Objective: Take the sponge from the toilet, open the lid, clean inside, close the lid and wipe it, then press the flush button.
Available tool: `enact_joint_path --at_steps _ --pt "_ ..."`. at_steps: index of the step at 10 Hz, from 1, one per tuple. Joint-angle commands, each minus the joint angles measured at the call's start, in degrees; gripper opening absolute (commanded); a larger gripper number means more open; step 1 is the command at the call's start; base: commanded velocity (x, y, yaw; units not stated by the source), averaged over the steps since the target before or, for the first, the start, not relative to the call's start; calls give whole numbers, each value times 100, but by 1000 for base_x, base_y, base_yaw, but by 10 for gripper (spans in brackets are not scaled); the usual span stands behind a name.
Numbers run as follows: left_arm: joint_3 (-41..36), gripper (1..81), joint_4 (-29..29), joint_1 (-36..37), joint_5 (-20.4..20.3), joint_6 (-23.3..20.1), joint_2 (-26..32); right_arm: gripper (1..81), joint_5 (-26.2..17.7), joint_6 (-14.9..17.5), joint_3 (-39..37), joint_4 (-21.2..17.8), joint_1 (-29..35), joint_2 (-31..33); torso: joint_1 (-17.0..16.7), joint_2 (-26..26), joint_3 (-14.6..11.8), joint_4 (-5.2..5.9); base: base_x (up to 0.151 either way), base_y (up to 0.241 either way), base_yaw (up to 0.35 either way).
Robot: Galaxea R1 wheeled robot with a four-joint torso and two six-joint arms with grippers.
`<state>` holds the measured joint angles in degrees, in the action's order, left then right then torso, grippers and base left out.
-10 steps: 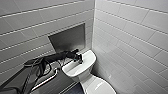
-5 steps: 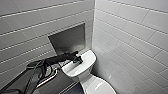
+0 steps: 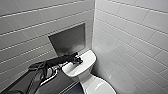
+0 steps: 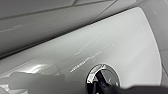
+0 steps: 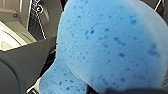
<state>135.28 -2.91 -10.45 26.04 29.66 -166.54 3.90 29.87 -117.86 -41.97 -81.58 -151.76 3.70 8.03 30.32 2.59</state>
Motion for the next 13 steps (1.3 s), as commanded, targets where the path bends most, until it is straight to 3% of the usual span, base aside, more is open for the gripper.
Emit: enact_joint_path --at_steps 1,4,7,10,13 --pt "33 10 387 716 191 -101 -160 10 -557 -7 45 -74 -30 30 0 0 0 0 0 0 0" --pt "139 10 739 205 226 -101 -372 10 -557 10 -341 -31 -47 -313 0 0 0 0 0 0 0" --pt "-96 10 617 432 261 -57 -171 10 -557 10 -447 -30 -47 -358 -9 5 -4 0 0 0 0" --pt "-906 10 107 1126 455 -57 261 10 -566 10 -430 -30 -30 -358 -11 5 -6 0 0 0 0" --pt "-2058 10 -227 1426 446 -57 1087 10 -566 10 -456 -30 -30 -349 -5 0 -4 0 0 0 0"
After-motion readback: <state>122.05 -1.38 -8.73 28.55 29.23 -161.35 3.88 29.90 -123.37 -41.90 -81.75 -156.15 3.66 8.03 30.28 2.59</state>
